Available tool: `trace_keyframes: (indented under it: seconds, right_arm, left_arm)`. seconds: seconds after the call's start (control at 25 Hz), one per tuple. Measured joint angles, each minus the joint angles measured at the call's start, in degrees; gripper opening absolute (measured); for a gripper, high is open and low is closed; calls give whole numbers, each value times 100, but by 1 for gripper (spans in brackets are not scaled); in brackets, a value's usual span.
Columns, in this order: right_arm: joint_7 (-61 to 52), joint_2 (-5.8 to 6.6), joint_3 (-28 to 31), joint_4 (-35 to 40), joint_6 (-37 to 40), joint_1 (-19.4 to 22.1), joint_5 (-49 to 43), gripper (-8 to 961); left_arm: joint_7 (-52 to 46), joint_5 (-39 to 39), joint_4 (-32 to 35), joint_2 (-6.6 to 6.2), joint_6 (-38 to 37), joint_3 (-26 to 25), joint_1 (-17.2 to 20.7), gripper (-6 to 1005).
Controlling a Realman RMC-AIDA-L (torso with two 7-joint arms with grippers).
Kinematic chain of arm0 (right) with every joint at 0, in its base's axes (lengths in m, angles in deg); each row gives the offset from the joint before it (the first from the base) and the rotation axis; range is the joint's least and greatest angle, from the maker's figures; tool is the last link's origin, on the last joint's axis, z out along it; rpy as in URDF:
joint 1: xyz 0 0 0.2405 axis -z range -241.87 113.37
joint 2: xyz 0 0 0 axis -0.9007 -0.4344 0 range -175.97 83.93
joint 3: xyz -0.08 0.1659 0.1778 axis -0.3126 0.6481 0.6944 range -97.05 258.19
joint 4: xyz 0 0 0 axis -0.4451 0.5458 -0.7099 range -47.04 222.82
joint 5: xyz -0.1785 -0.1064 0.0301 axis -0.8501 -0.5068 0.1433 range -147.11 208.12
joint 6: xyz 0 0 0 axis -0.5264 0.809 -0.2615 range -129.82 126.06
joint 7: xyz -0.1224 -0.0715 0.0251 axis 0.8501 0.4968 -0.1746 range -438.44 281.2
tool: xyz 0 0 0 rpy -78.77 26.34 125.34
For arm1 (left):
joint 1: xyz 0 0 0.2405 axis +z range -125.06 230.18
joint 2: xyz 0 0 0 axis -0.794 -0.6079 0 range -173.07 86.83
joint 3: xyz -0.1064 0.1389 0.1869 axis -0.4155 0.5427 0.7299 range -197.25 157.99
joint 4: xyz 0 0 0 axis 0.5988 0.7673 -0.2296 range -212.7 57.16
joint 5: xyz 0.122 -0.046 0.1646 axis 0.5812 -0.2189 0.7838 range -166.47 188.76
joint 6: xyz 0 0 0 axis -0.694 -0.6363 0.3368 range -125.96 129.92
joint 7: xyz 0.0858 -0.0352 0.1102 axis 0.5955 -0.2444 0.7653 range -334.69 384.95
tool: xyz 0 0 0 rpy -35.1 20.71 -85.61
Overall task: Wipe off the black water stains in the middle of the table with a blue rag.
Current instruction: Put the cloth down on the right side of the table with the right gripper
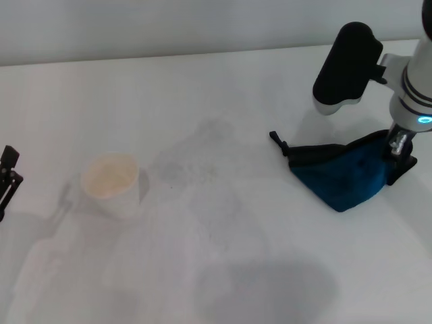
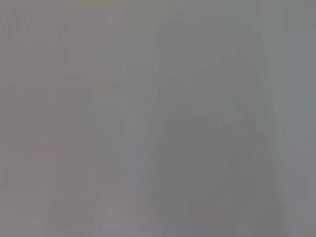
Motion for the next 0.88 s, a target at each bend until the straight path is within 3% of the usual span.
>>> trace_keyframes:
  seconds: [0.32, 0.88]
  right_arm:
    - [240, 2, 434, -419, 188, -62, 31, 100]
    - [527, 0, 821, -410, 125, -66, 689, 107]
  left_arm:
    - [0, 0, -9, -6, 12, -5, -28, 872]
    - [-3, -9, -10, -10, 42, -25, -162, 873]
